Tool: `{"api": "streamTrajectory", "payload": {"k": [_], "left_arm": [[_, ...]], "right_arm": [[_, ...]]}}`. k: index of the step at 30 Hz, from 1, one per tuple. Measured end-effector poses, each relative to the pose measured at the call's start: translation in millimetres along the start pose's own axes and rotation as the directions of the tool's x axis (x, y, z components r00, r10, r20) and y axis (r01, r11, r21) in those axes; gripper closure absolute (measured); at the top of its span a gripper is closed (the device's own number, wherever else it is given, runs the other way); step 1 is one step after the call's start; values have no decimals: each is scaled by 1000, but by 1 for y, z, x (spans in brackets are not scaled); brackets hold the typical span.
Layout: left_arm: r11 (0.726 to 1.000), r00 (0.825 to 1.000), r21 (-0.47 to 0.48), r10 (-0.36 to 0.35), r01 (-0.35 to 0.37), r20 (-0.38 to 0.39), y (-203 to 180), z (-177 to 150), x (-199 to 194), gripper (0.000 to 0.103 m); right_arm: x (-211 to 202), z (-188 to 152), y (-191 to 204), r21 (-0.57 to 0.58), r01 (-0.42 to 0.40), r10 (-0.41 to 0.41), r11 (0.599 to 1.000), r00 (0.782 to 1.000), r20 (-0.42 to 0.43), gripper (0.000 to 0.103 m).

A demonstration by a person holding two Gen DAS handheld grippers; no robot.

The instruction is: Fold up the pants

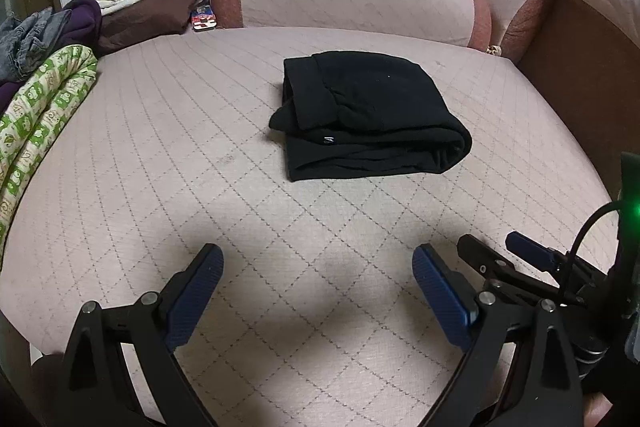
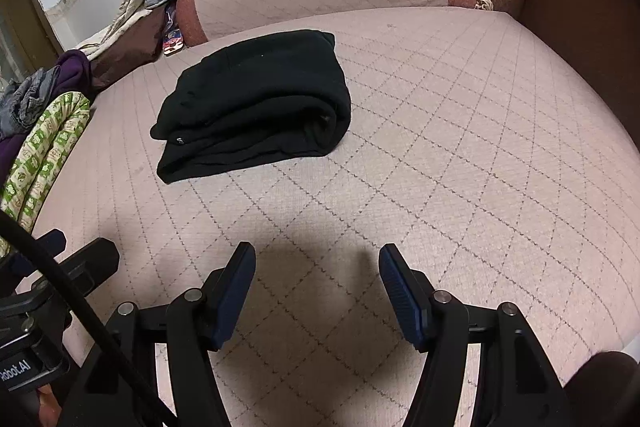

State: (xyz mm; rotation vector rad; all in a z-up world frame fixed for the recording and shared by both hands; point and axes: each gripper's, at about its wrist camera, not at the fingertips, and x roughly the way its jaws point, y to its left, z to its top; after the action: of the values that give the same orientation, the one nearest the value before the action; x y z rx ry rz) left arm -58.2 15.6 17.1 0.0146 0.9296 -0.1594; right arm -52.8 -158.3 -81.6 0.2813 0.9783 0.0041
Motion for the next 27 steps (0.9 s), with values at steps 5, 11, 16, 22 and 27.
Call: {"api": "streamTrajectory", "payload": {"k": [5,11,16,22,27], "left_arm": [[1000,1000,3,-9,9,1,-1,0,0,8],[1000,1000,-2,-11,11,5,1,1,-2,8],[1000,1000,-2,-12,12,8,2,2,-3,8],[1000,1000,-4,-8,8,16,4,4,-6,8],[1000,1000,-3,-5,5,26,4,5,-9,8]], "right_arm": [[-1,0,2,-8,-2,2,1000,1000,1,34],[-3,0,10,-27,-4,4,1000,1000,3,34],[-3,1,14,-34,-6,6,999,1000,3,34],[-4,1,16,-36,-4,4,999,1000,3,34],[-4,2,18,-39,-6,6,999,1000,2,34]]}}
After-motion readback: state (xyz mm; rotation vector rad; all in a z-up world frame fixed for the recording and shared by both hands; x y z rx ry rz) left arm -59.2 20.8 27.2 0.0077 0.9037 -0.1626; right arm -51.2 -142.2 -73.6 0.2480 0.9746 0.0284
